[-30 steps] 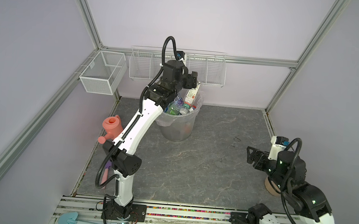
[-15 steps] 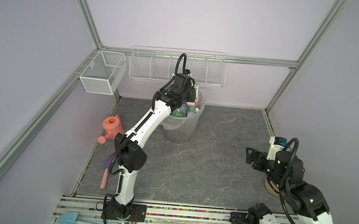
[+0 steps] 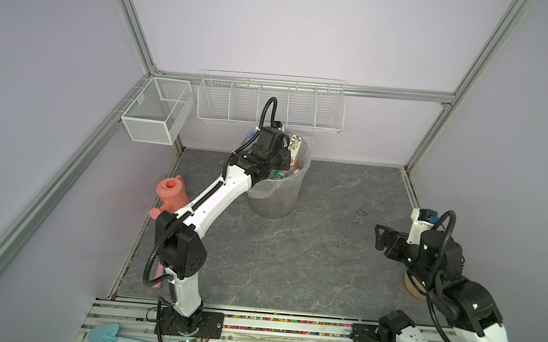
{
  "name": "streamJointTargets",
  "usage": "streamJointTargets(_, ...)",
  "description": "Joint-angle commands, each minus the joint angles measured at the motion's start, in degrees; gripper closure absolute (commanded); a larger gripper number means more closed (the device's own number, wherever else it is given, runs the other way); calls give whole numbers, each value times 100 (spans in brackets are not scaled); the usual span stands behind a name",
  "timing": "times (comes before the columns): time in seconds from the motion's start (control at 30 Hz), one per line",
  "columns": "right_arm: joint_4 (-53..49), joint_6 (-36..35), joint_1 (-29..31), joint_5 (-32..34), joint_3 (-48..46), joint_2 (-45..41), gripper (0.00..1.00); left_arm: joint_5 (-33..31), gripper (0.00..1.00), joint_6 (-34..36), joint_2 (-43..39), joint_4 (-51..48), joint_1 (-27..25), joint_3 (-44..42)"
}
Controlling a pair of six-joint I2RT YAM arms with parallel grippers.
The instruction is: Throw the plastic bottles in the bin
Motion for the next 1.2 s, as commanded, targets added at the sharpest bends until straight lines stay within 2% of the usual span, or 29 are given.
streamJointTargets(0.0, 136, 110, -27, -46, -41, -103, 12, 19, 67, -73, -143, -168, -22, -341)
streamJointTargets(0.3, 161, 114, -23, -38, -41, -112, 12, -11, 68, -74, -649, -91, -18, -483)
streamJointTargets(0.5, 195, -24, -21, -29, 11, -20, 11, -158, 51, 50, -1401, 6, -16, -255)
streamJointTargets(0.7, 280, -186, -22, -123, 227, 183, 12, -404, 42, 223, -2158, 75, -15, -260)
streamJointTargets(0.93, 341, -666, -27, -253, 633, 450, 12, -734, 31, 458, -3257, 455, -20, -946)
streamJointTargets(1.17, 434, -1153, -21, -104, 761, 397, 12, -1472, 20, 612, -4490, 626, -15, -2037)
